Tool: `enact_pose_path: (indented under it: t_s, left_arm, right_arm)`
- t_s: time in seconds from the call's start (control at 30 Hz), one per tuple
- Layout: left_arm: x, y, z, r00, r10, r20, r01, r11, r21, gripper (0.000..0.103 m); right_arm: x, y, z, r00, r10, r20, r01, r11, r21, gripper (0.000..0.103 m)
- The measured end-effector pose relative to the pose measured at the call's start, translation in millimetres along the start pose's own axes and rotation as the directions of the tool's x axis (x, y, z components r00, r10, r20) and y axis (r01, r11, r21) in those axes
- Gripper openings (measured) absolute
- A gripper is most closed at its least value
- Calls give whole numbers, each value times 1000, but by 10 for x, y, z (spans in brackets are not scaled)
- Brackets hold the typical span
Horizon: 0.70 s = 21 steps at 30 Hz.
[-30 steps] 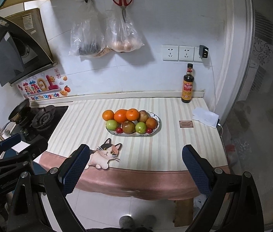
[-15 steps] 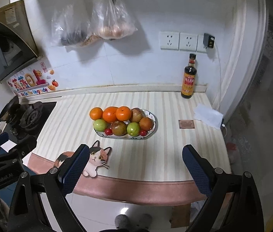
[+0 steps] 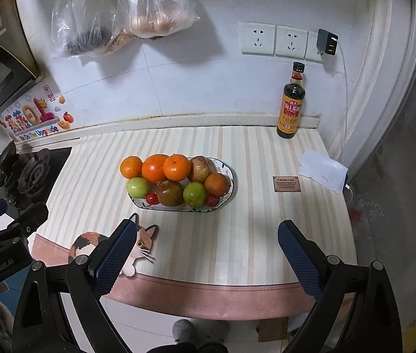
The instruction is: Organize fruits
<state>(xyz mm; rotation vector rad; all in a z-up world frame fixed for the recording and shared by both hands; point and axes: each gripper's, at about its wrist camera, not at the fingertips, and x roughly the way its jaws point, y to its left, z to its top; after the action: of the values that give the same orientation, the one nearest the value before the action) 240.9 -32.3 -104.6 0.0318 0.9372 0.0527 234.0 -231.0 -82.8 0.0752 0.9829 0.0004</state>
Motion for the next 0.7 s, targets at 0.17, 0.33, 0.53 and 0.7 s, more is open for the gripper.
enact_pose_path:
  t_s: [0.17, 0.33, 0.53, 0.7]
  left_arm:
    - [11, 17, 3, 1000, -9, -1, 9, 1000, -6, 103]
    - [5, 42, -17, 1000, -19, -3, 19, 1000, -11, 103]
    - [-6, 38, -40, 1000, -18, -4, 18, 1000, -6, 103]
    - [-34, 24, -73, 1000, -21, -2, 21, 1000, -4, 103]
  right_arm:
    - [28, 12, 22, 1000, 0, -4, 0, 1000, -1, 99]
    - [32, 21, 1, 1000, -3, -10, 3, 1000, -2, 99]
    - [9, 14, -38, 1000, -8, -7, 8, 1000, -13, 99]
    - [-12, 13, -60, 1000, -7, -9, 7, 1000, -12, 99]
